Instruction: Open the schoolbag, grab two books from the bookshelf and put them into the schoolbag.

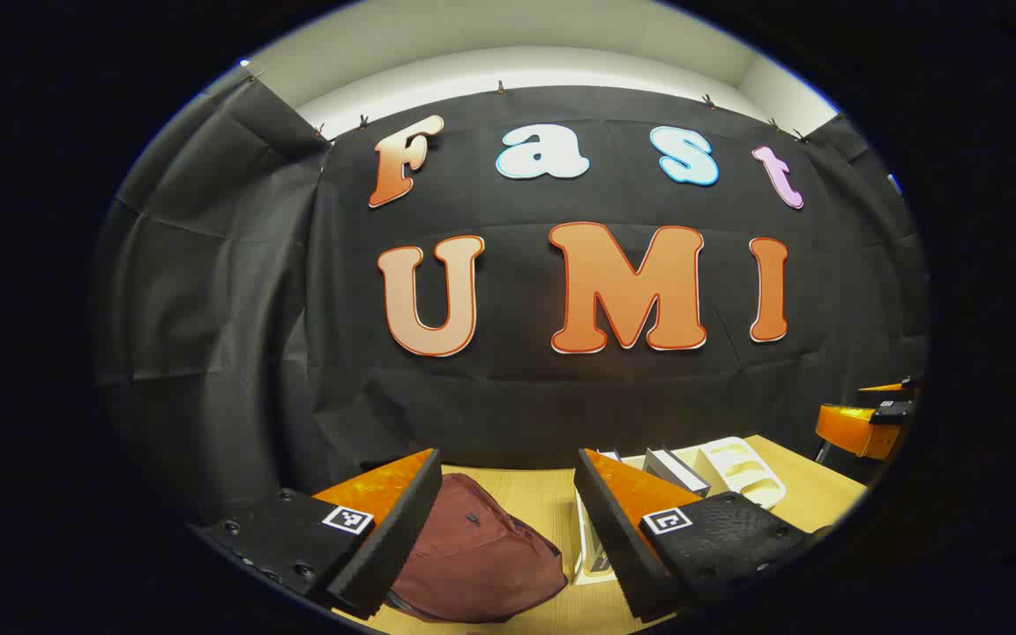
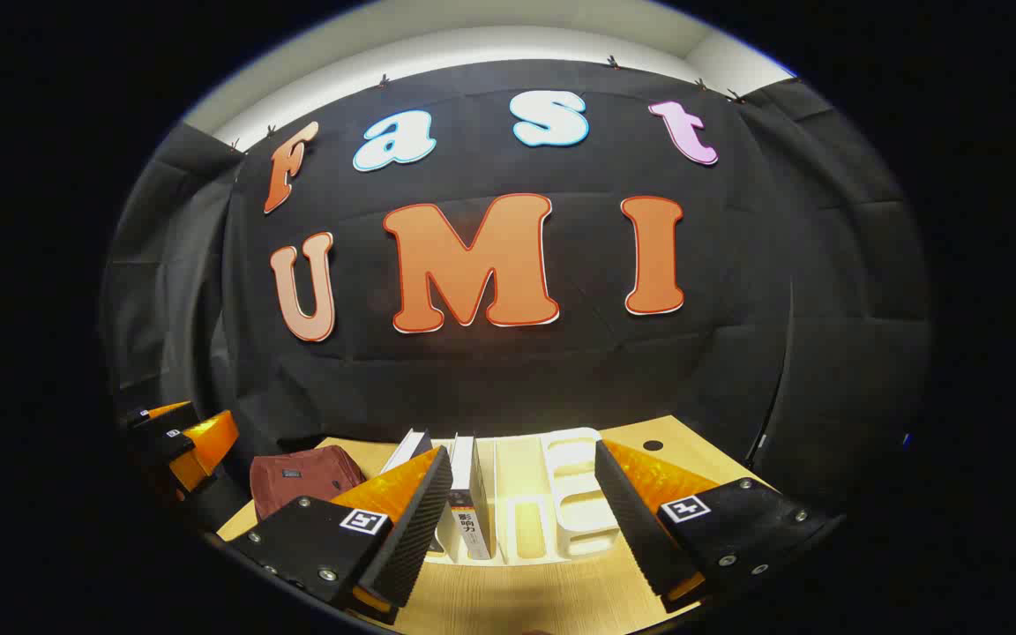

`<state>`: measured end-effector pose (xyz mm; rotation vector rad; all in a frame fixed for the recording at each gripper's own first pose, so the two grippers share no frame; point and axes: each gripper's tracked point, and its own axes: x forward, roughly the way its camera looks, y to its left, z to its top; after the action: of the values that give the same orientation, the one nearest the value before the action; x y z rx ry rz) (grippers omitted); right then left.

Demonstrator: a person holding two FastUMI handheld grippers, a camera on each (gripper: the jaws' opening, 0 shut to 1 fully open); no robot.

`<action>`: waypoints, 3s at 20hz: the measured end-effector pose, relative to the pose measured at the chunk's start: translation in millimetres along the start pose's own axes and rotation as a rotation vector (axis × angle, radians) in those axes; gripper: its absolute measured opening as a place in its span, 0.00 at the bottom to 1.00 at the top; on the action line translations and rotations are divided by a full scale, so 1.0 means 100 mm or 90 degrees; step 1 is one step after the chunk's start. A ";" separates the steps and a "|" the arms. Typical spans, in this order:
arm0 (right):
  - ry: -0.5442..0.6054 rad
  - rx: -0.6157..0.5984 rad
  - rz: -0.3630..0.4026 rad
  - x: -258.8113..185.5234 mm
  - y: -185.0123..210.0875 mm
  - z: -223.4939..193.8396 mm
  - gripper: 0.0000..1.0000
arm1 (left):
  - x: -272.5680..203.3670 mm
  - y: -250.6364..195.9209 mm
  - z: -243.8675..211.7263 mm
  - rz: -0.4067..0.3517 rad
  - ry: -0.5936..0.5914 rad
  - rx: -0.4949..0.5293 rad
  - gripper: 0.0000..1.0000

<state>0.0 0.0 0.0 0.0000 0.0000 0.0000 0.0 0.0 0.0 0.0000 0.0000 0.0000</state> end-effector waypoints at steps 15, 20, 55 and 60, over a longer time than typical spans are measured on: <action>-0.008 -0.013 -0.017 0.00 -0.15 0.07 0.96 | 0.00 -0.07 -0.07 -0.006 0.010 -0.007 0.95; -0.009 -0.014 -0.020 0.00 -0.18 0.09 0.96 | 0.00 -0.11 -0.07 -0.016 0.012 -0.006 0.95; 0.057 -0.012 -0.054 0.10 -0.42 -0.31 0.96 | 0.13 0.01 -0.84 -0.041 0.103 0.180 0.96; 0.083 -0.028 -0.082 0.09 -0.66 -0.47 0.96 | 0.00 -0.23 -1.71 -0.107 0.192 0.310 0.96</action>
<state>9.5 -65.8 -46.8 -0.0447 0.1308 -0.1293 0.3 -23.4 -171.0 0.4863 0.3009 -0.1681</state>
